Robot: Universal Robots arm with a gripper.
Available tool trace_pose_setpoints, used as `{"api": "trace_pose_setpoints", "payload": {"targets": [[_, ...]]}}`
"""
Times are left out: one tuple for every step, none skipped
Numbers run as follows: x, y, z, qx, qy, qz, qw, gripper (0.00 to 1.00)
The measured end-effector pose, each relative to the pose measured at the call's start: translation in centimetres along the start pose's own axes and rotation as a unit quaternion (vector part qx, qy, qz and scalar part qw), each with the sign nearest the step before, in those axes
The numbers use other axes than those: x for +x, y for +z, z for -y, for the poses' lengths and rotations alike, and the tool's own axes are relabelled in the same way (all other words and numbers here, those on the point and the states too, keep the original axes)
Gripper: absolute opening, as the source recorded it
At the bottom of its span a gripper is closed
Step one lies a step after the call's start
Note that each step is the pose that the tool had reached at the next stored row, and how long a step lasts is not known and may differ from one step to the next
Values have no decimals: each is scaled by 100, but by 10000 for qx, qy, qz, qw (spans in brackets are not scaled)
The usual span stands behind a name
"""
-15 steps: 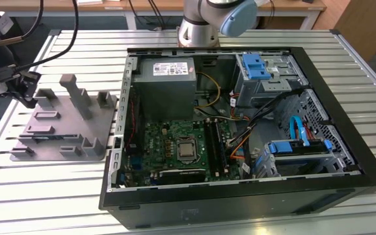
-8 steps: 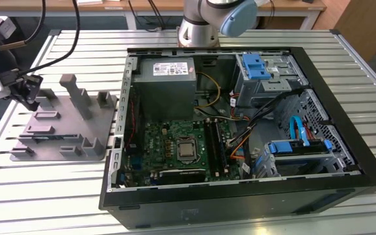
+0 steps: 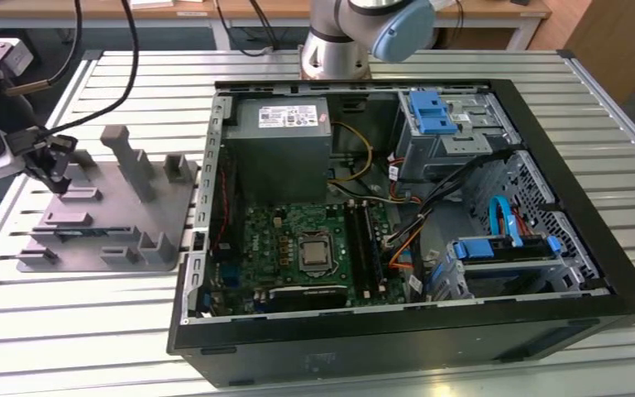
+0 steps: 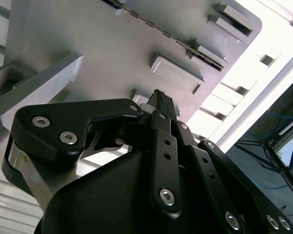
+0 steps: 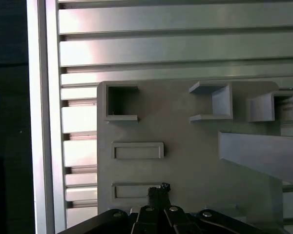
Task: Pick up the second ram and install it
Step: 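Reach for the second ram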
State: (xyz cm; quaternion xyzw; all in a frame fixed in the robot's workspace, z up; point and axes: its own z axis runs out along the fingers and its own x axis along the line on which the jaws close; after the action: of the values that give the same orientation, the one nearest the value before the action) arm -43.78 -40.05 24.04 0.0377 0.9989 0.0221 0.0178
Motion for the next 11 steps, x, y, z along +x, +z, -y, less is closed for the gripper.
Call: {"api": "trace_pose_setpoints", "payload": {"targets": [[1,17,3,0,0,0,10000,10],[1,34,6,0,0,0,10000,10],[1,49,11,0,0,0,10000,10],[1,63,18,-1,0,0,10000,10],[2,75,28,-4,0,-1,10000,10],[2,85,45,-5,0,-1,10000,10],[1,90,60,-6,1,-1,10000,10],[0,93,79,-6,0,-1,10000,10],[-2,96,98,-6,-1,-1,10000,10],[-3,98,118,-4,-1,-1,10000,10],[-4,102,137,0,-2,0,10000,10]]}}
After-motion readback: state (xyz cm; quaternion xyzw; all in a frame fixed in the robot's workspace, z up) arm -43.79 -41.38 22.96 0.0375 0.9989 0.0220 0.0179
